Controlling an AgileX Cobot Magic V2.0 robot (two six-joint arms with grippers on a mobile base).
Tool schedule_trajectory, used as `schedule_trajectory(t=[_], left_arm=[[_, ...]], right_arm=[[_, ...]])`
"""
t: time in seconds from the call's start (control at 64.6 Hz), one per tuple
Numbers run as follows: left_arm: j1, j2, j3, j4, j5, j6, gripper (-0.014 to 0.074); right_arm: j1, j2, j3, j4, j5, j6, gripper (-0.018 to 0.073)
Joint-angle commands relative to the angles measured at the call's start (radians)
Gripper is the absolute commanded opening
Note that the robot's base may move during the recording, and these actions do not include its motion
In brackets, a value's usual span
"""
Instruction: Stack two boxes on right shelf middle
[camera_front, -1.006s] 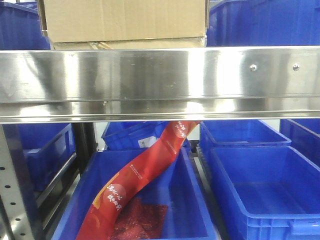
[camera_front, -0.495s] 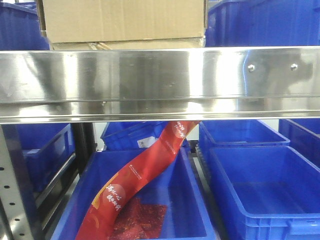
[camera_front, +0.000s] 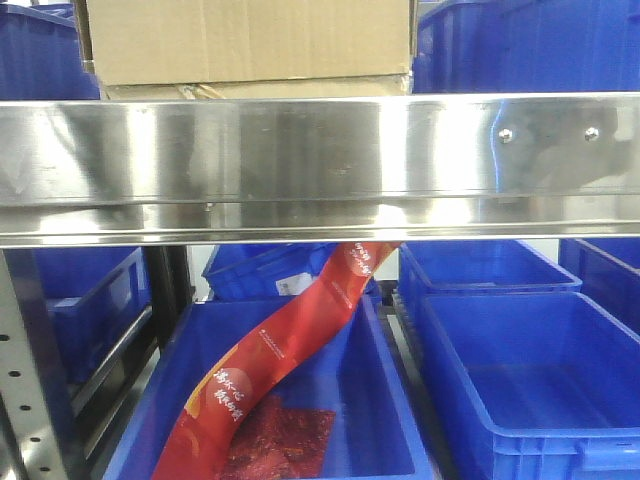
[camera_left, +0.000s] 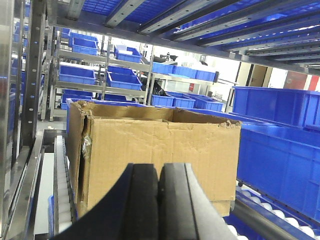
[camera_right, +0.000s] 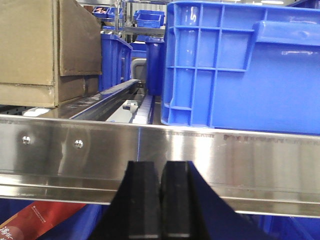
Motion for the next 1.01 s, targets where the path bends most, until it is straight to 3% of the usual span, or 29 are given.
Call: schedule_trajectory(t=[0.0, 0.759, 0.852, 0.991], left_arm=[[-0.007, -0.003, -0.002, 0.003, -0.017, 0.000, -0.0111], [-0.005, -0.005, 0.002, 0.014, -0.017, 0.000, -0.0111], [0.045, -0.038, 0.047, 0.066, -0.010, 0.000, -0.0111], [0.158, -0.148, 0.186, 0.011, -0.010, 0.007, -0.0111]], right_arm=[[-0.003, -0.004, 0.002, 0.000, -0.010, -0.006, -0.0160], [-0.003, -0.004, 0.002, 0.000, -0.010, -0.006, -0.0160], [-0.003, -0.004, 0.002, 0.000, -0.010, -0.006, -0.0160], [-0.003, -0.004, 0.002, 0.000, -0.010, -0.006, -0.0160]])
